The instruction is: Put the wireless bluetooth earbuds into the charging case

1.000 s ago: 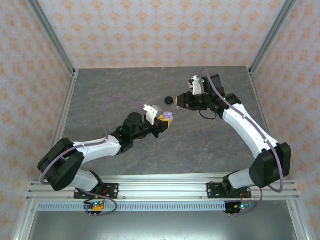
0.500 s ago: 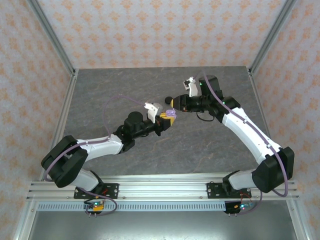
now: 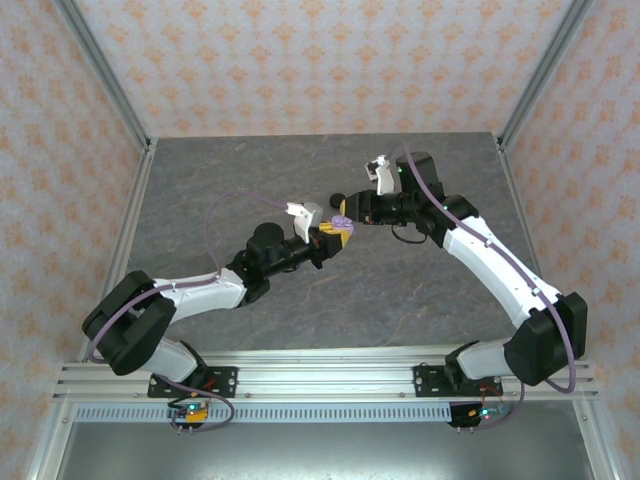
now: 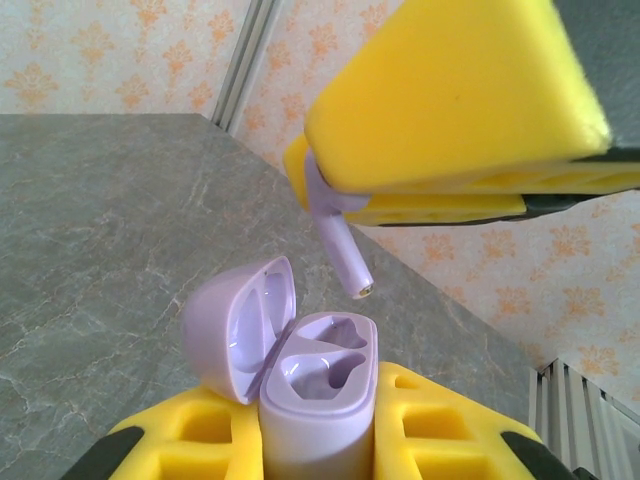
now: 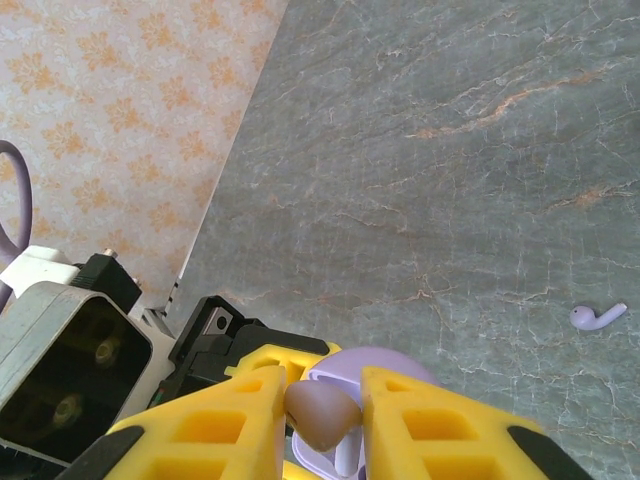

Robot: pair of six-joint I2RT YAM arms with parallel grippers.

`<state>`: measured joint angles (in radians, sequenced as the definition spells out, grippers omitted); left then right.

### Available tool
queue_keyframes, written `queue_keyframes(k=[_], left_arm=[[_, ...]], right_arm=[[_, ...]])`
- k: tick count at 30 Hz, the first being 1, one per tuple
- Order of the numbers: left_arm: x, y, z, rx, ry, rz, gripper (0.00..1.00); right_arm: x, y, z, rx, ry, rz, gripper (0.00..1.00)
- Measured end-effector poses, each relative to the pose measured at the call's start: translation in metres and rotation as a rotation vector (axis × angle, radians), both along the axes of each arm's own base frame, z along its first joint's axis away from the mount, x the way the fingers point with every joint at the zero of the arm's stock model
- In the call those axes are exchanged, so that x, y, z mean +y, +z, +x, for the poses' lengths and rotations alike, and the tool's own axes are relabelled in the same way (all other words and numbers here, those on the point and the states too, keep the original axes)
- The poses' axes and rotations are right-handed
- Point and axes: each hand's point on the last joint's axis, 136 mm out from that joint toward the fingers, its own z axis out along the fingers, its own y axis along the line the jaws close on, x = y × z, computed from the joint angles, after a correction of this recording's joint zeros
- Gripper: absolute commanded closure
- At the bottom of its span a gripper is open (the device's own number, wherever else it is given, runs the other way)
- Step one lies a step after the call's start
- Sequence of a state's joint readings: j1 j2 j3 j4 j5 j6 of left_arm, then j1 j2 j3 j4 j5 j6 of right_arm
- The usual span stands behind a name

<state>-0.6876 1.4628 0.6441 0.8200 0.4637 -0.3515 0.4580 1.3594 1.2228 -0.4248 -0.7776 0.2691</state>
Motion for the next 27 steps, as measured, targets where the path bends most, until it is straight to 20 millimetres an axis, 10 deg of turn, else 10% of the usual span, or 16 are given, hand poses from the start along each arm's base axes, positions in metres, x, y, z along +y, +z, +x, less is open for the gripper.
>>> queue_keyframes(k=[27], left_arm=[[0.001, 0.010, 0.008, 0.028, 0.038, -0.038, 0.88]], right_arm=[[-0.001, -0.007, -0.001, 0.011, -0.002, -0.012, 0.74]])
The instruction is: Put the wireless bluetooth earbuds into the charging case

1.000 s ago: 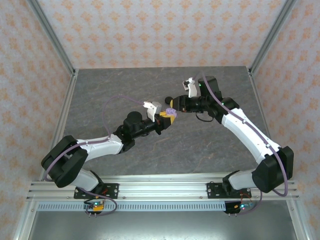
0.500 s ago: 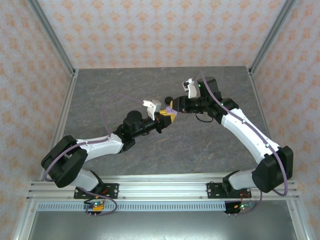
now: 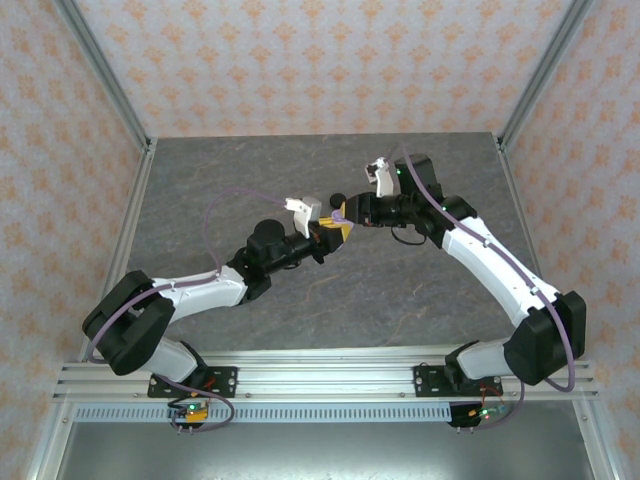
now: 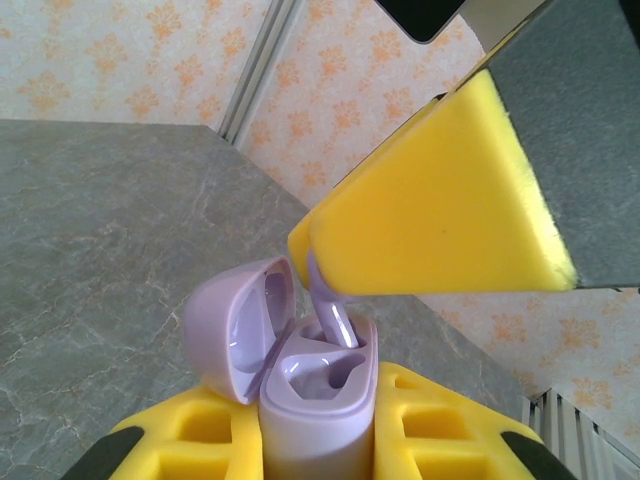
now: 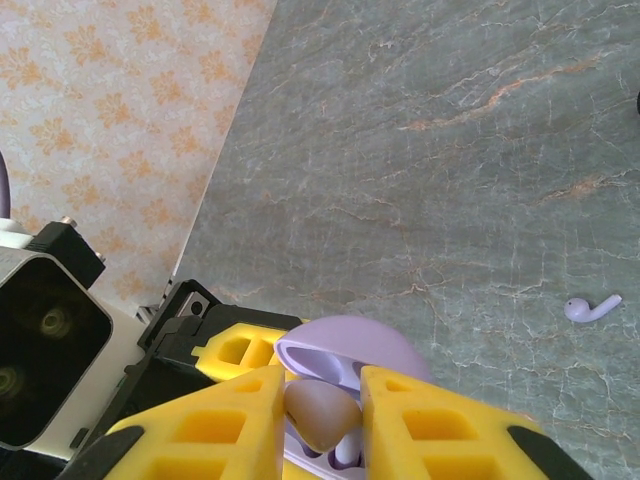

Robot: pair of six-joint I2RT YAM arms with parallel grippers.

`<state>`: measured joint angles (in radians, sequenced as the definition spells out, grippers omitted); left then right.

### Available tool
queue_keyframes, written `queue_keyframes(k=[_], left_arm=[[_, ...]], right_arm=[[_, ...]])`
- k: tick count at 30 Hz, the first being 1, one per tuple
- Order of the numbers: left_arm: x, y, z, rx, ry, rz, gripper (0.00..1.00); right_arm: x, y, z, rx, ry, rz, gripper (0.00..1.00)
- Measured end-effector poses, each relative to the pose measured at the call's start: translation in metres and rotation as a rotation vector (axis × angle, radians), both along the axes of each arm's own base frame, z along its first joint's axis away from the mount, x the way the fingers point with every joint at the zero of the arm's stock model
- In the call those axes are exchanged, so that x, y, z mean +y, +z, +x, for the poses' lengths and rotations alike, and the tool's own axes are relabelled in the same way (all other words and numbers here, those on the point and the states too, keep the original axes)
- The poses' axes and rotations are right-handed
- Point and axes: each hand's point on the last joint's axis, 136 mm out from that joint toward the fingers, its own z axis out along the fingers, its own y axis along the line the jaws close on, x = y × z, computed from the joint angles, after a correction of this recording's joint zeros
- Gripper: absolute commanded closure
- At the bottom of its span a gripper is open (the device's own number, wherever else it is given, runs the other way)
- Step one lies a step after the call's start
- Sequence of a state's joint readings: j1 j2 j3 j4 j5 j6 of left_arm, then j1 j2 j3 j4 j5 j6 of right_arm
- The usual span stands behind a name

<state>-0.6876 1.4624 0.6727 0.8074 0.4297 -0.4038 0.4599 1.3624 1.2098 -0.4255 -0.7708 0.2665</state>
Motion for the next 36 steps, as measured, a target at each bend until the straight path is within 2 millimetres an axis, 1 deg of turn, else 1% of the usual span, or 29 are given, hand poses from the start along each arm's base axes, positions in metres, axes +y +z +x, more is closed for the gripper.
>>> queue_keyframes(k=[13, 19, 23, 26, 36], left_arm=[[0.000, -0.004, 0.000, 0.006, 0.002, 0.016, 0.88], [0.001, -0.007, -0.001, 0.005, -0.003, 0.044, 0.88], [0.002, -0.007, -0.002, -0.014, -0.007, 0.069, 0.89], [0.003, -0.005, -0.004, -0.032, -0.009, 0.087, 0.88], [0.002, -0.001, -0.008, -0.071, -0.017, 0.124, 0.89]], right_arm=[[0.001, -0.007, -0.006, -0.002, 0.025, -0.035, 0.69], [0.001, -0.010, -0.009, 0.004, 0.035, -0.048, 0.62], [0.001, -0.011, -0.010, 0.005, 0.039, -0.056, 0.57], [0.000, -0.011, -0.010, 0.009, 0.035, -0.063, 0.54], [-0.007, -0.005, -0.012, 0.002, 0.006, -0.090, 0.53]])
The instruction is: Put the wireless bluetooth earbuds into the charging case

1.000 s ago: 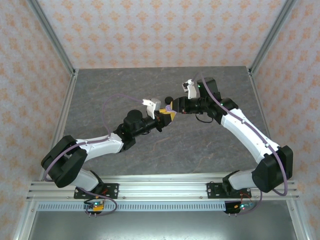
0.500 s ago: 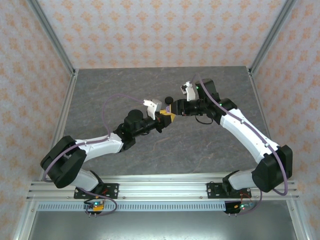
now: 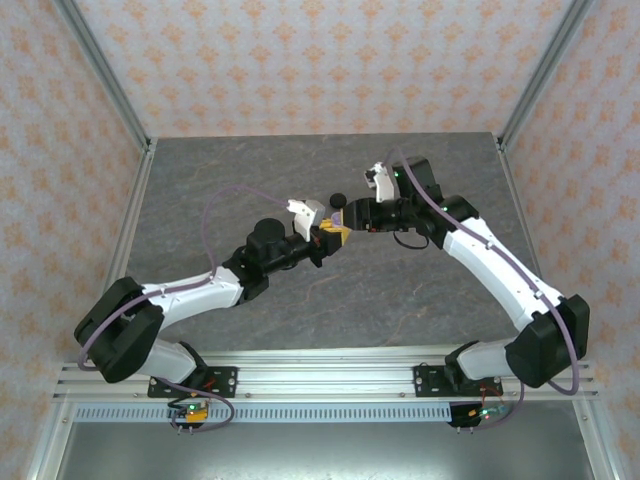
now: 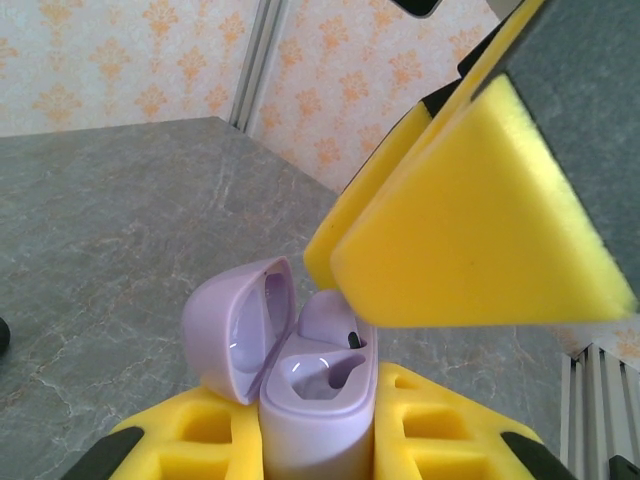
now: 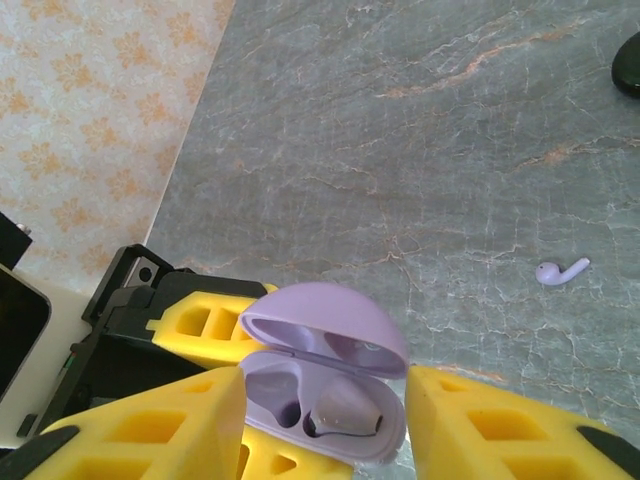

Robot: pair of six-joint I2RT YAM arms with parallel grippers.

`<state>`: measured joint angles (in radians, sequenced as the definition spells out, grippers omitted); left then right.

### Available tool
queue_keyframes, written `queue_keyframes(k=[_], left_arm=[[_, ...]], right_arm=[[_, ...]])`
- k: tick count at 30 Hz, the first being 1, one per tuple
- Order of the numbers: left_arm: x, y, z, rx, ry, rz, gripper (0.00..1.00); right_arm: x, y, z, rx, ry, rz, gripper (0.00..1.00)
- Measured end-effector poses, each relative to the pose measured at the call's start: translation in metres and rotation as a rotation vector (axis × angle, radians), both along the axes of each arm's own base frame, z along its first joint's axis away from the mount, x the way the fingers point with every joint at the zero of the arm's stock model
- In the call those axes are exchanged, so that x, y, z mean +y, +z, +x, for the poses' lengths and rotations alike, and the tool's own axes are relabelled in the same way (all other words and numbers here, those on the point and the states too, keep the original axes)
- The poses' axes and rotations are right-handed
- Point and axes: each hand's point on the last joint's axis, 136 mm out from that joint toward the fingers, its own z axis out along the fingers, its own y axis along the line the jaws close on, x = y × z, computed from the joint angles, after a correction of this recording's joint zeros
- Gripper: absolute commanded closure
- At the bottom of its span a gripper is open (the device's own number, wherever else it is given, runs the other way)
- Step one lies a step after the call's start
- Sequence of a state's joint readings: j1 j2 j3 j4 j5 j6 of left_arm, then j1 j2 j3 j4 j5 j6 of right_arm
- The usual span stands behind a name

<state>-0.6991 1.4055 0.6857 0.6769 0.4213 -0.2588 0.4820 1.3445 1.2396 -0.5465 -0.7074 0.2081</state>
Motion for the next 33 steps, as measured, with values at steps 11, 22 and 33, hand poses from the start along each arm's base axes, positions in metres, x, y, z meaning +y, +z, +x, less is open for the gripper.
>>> queue_keyframes(k=[11, 22, 33], left_arm=[[0.011, 0.000, -0.002, 0.004, 0.037, 0.050, 0.89], [0.036, 0.031, -0.020, -0.059, 0.077, 0.070, 0.87], [0.055, 0.029, -0.044, -0.077, 0.071, 0.098, 0.87]], right_arm=[[-0.034, -0.003, 0.023, -0.067, -0.216, -0.133, 0.52], [-0.047, -0.071, 0.044, 0.098, -0.299, -0.299, 0.60], [-0.019, -0.144, 0.052, 0.304, -0.181, -0.323, 0.74]])
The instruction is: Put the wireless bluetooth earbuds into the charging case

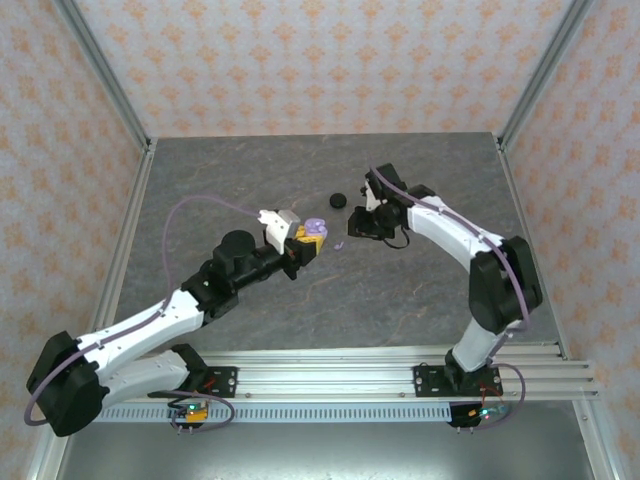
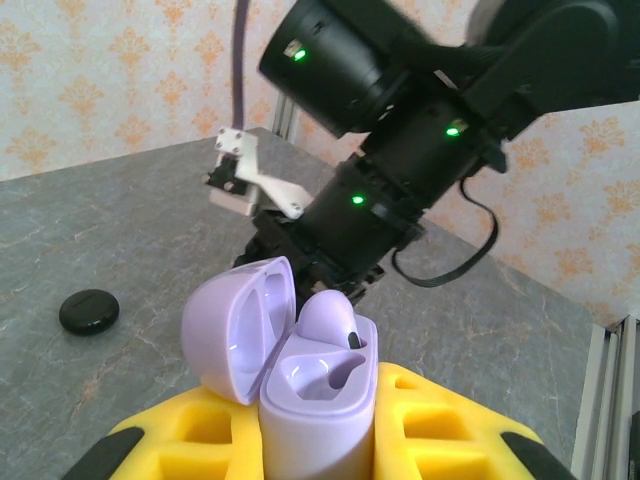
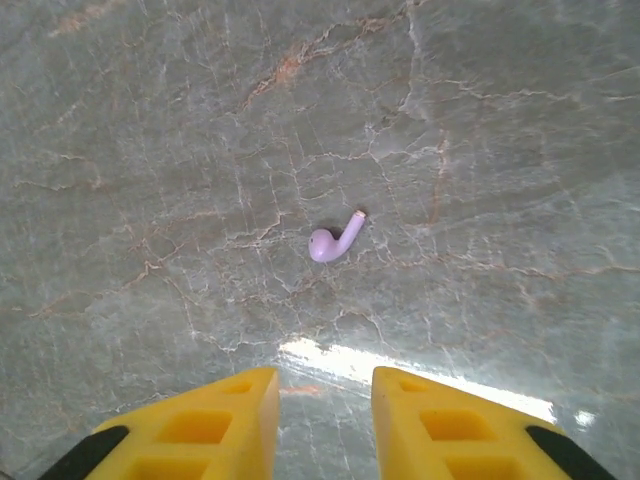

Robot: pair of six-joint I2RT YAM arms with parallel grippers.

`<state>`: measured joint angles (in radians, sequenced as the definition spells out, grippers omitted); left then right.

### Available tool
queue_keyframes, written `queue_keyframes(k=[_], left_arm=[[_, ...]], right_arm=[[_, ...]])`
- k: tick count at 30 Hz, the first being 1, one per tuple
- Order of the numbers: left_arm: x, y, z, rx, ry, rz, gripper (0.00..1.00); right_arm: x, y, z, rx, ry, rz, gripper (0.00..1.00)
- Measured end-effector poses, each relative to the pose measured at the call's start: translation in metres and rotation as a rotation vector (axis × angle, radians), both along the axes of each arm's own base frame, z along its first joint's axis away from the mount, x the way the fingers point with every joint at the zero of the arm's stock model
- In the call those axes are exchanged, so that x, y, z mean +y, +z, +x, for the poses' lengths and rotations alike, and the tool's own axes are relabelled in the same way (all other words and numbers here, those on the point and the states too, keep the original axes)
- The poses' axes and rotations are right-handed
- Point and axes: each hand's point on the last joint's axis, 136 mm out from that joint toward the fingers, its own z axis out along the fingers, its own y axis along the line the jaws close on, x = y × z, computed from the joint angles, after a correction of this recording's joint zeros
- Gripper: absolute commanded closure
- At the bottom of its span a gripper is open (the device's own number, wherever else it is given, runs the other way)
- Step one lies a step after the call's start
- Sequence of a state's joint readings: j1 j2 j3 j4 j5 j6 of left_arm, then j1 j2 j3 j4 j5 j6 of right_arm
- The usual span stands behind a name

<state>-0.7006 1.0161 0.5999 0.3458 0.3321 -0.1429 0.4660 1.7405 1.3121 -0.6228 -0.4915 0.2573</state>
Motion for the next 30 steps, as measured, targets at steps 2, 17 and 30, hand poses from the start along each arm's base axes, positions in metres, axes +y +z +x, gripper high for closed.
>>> queue_keyframes(k=[2, 17, 30], left_arm=[[0.001, 0.000, -0.002, -0.006, -0.001, 0.002, 0.87], [0.000, -0.004, -0.007, -0.002, -0.031, 0.007, 0.87], [-0.003, -0.004, -0.010, 0.000, -0.053, 0.003, 0.88]], right_arm=[[0.006, -0.008, 0.004, 0.021, 0.013, 0.006, 0.77], [0.033, -0.053, 0.034, 0.102, 0.076, -0.002, 0.86], [0.034, -0.079, 0.037, 0.157, 0.107, -0.052, 0.87]])
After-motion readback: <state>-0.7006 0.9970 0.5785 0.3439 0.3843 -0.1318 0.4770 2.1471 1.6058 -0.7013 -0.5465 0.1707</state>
